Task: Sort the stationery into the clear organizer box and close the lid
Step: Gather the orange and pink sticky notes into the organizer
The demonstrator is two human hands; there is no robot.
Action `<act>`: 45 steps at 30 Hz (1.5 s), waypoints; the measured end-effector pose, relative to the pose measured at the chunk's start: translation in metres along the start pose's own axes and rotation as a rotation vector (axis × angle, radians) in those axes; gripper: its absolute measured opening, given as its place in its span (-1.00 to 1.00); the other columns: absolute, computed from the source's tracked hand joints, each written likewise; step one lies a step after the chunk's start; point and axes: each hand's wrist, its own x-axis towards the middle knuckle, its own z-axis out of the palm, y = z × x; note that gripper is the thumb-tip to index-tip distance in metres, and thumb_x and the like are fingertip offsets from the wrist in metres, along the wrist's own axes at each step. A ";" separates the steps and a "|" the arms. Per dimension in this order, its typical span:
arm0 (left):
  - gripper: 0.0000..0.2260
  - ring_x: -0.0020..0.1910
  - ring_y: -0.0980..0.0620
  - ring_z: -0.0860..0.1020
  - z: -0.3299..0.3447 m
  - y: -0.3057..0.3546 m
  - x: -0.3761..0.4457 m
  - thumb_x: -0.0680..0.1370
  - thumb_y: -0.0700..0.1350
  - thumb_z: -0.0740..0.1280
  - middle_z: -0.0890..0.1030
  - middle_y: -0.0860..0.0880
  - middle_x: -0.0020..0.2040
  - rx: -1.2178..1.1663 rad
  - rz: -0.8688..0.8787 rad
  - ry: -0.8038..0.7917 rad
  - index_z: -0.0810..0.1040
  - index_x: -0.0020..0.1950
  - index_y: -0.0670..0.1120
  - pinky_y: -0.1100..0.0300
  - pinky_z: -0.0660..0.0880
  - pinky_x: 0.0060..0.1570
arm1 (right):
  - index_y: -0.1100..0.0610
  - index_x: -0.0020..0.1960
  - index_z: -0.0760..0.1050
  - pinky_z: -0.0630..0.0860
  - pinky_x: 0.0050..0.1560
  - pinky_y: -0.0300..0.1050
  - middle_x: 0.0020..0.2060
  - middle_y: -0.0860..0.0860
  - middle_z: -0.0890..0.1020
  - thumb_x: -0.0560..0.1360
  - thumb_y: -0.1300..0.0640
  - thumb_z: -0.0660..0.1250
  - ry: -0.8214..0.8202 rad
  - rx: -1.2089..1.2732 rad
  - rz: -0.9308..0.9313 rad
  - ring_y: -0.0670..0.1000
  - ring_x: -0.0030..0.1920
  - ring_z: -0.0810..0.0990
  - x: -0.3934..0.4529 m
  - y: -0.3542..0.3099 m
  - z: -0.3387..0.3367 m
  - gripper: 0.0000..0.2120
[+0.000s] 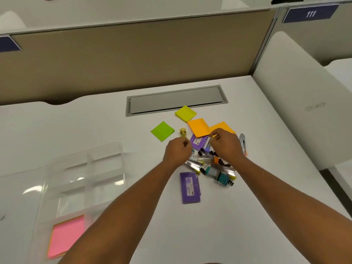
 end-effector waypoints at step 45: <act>-0.81 -0.38 0.07 0.40 0.001 0.008 -0.003 0.53 -0.16 0.28 0.48 0.01 -0.36 -0.450 -0.294 0.213 0.44 -0.29 -0.06 0.19 0.33 -0.38 | 0.18 0.30 0.53 0.54 0.14 0.06 0.08 0.13 0.64 0.61 0.18 0.26 0.132 0.325 0.141 0.15 0.07 0.60 0.004 -0.005 -0.025 -0.71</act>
